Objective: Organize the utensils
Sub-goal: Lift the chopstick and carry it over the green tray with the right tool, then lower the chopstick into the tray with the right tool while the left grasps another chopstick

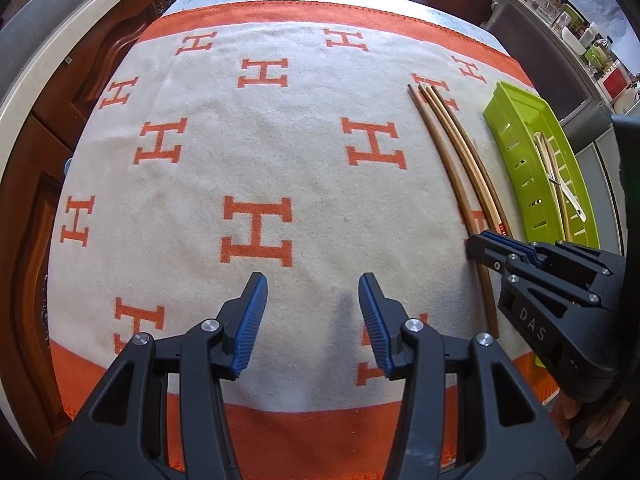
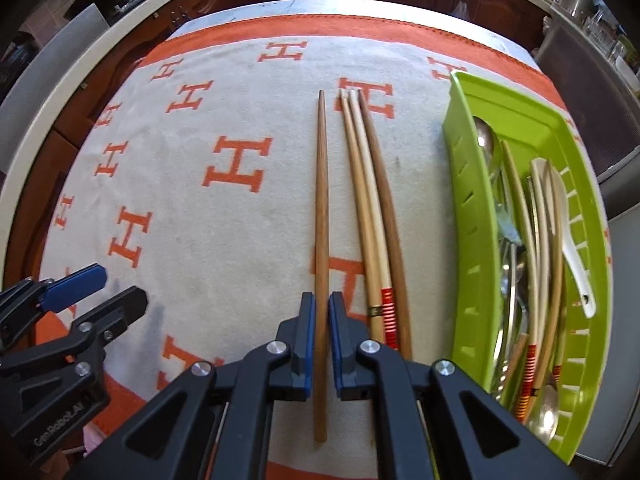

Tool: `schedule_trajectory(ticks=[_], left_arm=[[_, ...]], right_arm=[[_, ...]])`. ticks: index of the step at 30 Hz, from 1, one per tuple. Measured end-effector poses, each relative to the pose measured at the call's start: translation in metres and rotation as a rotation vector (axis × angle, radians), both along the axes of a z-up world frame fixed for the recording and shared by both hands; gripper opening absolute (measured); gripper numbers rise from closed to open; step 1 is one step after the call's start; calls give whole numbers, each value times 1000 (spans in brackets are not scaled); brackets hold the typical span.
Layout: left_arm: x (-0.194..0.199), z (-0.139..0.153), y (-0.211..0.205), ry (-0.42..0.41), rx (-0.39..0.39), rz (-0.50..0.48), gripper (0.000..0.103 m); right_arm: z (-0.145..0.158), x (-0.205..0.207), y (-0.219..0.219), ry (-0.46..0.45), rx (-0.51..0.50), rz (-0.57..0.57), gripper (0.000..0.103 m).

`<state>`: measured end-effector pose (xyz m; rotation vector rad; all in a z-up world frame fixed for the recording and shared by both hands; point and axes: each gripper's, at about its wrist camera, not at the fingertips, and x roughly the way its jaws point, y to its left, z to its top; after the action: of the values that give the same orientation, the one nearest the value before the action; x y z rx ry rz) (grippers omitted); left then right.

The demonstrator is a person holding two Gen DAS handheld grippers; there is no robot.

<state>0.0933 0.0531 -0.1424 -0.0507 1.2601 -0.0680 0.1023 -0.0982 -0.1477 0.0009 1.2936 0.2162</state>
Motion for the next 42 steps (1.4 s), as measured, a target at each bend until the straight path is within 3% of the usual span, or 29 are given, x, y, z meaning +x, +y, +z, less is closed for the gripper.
schedule_trajectory(ticks=[5,8,17,24,30,42], left_arm=[[1,2,-1,0,-11,-3,44],[2,4,-8,5,-38,-17,44],[14,12,-52,31,-132,-92,44],[46,2,-83,121,-232,-63,44],[56,-12,-110,171,-189,-43,30],[64,-30,-130,190,-128,-11,29]], right_arm=[[11,-14,-12,0,149,-31,6],[27,-23,-27,-37,187,-66,6],[66,-42,-95,-158,210,-206,6],[60,-50,-144,-163,194,-331,7],[48,-56,-166,-148,202,-377,7],[45,-60,-171,-158,184,-362,7]])
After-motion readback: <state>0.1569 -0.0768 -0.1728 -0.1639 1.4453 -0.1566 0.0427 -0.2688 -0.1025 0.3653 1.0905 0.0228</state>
